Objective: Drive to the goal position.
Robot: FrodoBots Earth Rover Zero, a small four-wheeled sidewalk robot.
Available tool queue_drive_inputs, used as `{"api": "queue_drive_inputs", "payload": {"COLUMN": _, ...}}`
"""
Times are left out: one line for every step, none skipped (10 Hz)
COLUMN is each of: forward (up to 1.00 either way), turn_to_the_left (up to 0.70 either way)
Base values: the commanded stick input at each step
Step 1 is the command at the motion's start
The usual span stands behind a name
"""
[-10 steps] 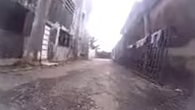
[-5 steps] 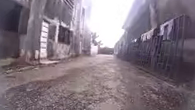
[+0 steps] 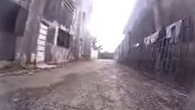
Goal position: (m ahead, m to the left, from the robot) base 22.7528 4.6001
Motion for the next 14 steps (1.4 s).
{"api": "queue_drive_inputs", "payload": {"forward": 0.7, "turn_to_the_left": 0.0}}
{"api": "queue_drive_inputs", "payload": {"forward": 0.7, "turn_to_the_left": -0.19}}
{"api": "queue_drive_inputs", "payload": {"forward": 0.7, "turn_to_the_left": -0.35}}
{"api": "queue_drive_inputs", "payload": {"forward": 0.7, "turn_to_the_left": -0.35}}
{"api": "queue_drive_inputs", "payload": {"forward": 0.7, "turn_to_the_left": 0.0}}
{"api": "queue_drive_inputs", "payload": {"forward": 0.7, "turn_to_the_left": -0.03}}
{"api": "queue_drive_inputs", "payload": {"forward": 0.7, "turn_to_the_left": -0.26}}
{"api": "queue_drive_inputs", "payload": {"forward": 0.7, "turn_to_the_left": -0.35}}
{"api": "queue_drive_inputs", "payload": {"forward": 0.7, "turn_to_the_left": -0.3}}
{"api": "queue_drive_inputs", "payload": {"forward": 0.7, "turn_to_the_left": -0.05}}
{"api": "queue_drive_inputs", "payload": {"forward": 0.7, "turn_to_the_left": -0.17}}
{"api": "queue_drive_inputs", "payload": {"forward": 0.7, "turn_to_the_left": -0.35}}
{"api": "queue_drive_inputs", "payload": {"forward": 0.7, "turn_to_the_left": -0.35}}
{"api": "queue_drive_inputs", "payload": {"forward": 0.7, "turn_to_the_left": 0.0}}
